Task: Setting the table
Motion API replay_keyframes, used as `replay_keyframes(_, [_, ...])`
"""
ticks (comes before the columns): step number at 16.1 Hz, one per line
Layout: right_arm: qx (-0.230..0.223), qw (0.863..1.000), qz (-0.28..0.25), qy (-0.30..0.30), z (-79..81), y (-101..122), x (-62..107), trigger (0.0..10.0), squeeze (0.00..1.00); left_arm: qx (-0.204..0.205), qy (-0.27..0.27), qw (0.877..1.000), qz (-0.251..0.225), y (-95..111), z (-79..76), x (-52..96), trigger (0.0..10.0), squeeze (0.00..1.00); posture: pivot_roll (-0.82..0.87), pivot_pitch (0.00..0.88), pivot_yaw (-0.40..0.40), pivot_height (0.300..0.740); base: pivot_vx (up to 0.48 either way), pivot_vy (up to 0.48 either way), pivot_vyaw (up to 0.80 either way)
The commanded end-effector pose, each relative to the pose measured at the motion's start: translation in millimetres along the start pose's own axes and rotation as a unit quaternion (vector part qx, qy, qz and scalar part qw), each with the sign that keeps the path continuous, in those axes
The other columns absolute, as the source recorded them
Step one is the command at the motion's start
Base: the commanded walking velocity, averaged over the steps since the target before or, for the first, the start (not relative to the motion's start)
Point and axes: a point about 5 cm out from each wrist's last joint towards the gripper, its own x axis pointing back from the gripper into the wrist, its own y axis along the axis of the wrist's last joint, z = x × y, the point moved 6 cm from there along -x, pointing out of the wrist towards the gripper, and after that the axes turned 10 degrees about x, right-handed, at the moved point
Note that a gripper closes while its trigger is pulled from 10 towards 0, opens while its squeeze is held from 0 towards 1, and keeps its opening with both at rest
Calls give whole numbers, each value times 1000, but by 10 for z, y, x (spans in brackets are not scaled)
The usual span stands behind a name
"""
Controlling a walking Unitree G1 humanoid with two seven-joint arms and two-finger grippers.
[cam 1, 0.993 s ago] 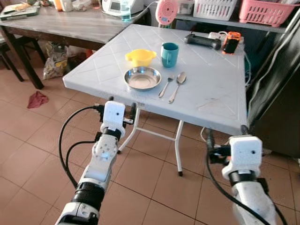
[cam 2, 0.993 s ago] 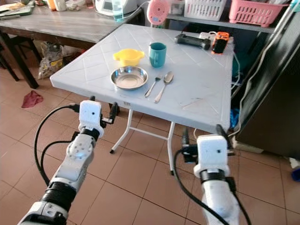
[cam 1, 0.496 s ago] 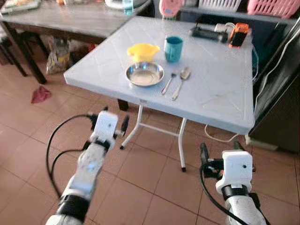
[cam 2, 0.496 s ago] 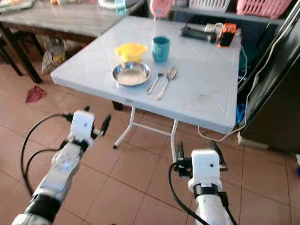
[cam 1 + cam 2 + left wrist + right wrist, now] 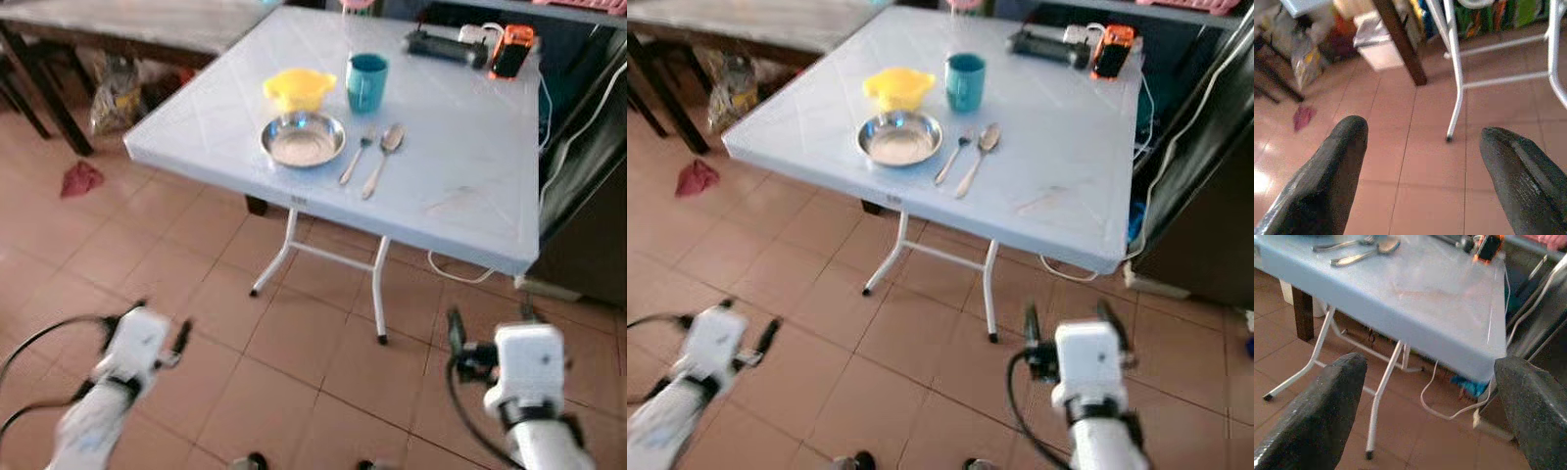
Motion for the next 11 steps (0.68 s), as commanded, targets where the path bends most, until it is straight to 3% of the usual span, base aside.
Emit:
replay_keyframes(1, [2,1000,-12,10,-56,64,-21,10000,0,5,5,1000,-4,42,-18,44,10000,0,26,230,-24,740,0,0,0])
replay_keyframes(4, [11,999,-35,29,-94,174,-105,10000,0,39,9,999,-14,69,-203,-26,10000,0,-23,213,-50,740,0,0,0])
replay_keyframes(6, [24,997,-61,37,-210,366,-179,10000,0,68,-34,995,-58,400,-591,-156,10000,0,-62,228,-51,740,0,0,0])
replay_keyframes(8, [19,998,-59,25,-204,385,-169,10000,0,68,-39,995,-62,477,-602,-210,10000,0,-78,233,-27,740,0,0,0])
replay_keyframes(10, [0,999,-35,-5,-125,282,-14,10000,0,37,-67,994,-80,589,-680,-330,10000,0,-97,226,40,740,0,0,0])
replay_keyframes(11, [-15,999,-24,-15,-133,242,20,10000,0,51,-56,995,-71,595,-661,-372,10000,0,-98,241,36,740,0,0,0])
